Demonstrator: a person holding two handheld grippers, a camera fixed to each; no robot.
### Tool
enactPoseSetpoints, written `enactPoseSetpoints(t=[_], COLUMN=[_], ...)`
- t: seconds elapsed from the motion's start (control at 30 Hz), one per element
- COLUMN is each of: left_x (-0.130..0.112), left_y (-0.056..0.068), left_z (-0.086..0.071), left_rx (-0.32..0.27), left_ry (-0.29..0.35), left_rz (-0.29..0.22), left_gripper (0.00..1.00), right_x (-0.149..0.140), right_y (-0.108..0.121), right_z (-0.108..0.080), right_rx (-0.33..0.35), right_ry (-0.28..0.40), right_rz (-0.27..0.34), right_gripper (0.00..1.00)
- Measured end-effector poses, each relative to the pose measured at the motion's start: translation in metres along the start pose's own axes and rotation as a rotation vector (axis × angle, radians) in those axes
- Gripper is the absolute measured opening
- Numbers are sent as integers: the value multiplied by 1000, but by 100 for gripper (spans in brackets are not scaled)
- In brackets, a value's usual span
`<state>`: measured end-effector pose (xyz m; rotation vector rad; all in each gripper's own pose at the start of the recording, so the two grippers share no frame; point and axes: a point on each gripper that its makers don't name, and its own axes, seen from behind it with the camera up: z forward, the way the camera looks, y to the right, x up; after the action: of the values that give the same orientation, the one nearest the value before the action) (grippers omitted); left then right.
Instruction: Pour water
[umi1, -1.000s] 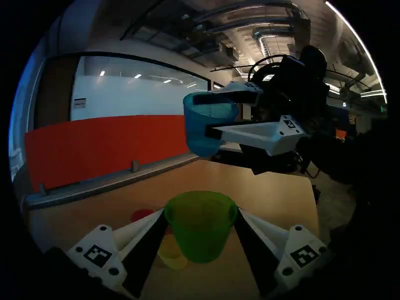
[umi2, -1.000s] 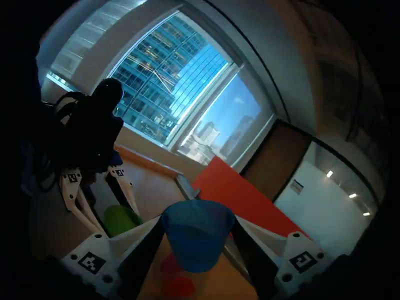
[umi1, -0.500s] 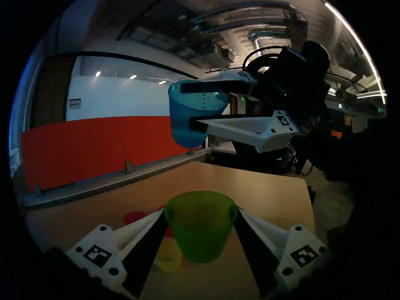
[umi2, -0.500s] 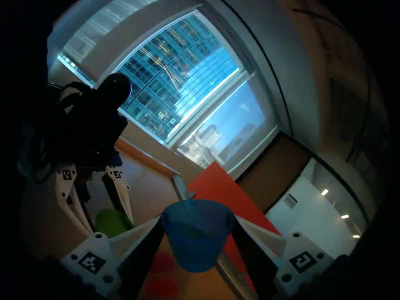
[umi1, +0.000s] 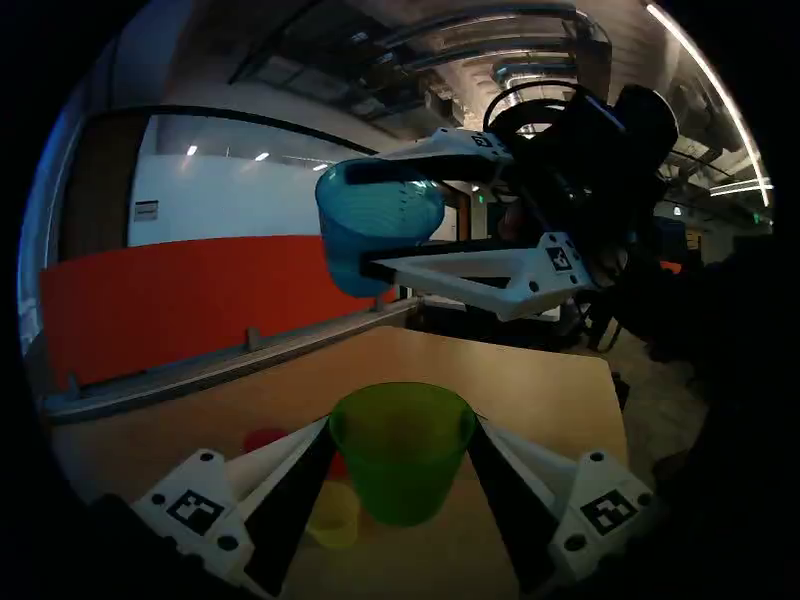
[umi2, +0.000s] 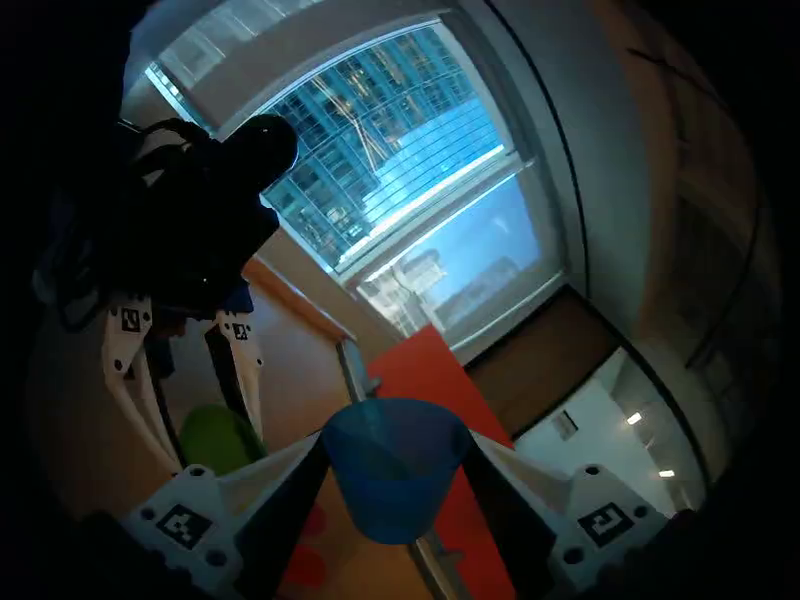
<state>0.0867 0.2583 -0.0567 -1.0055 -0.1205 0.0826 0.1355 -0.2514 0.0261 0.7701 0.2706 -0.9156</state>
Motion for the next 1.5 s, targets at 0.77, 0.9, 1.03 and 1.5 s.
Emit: enactPoseSetpoints(t=[0.77,0.9,1.03,1.5], left_x=[11,13,13,13], left_y=[-2,-3,-3,-2], left_z=[-1,-1,-1,-2], left_rx=[6,7,8,6], left_ry=[40,44,47,46], left_rz=[-11,-13,-14,-11], left_gripper=[88,88,88,88], right_x=[2,2,2,2], right_y=[15,17,18,23], right_z=[1,2,4,5], right_rx=[-12,-16,-21,-33], right_ry=[-14,-14,-16,-20], right_rz=[-166,-195,-212,-265], right_gripper=[91,92,92,91])
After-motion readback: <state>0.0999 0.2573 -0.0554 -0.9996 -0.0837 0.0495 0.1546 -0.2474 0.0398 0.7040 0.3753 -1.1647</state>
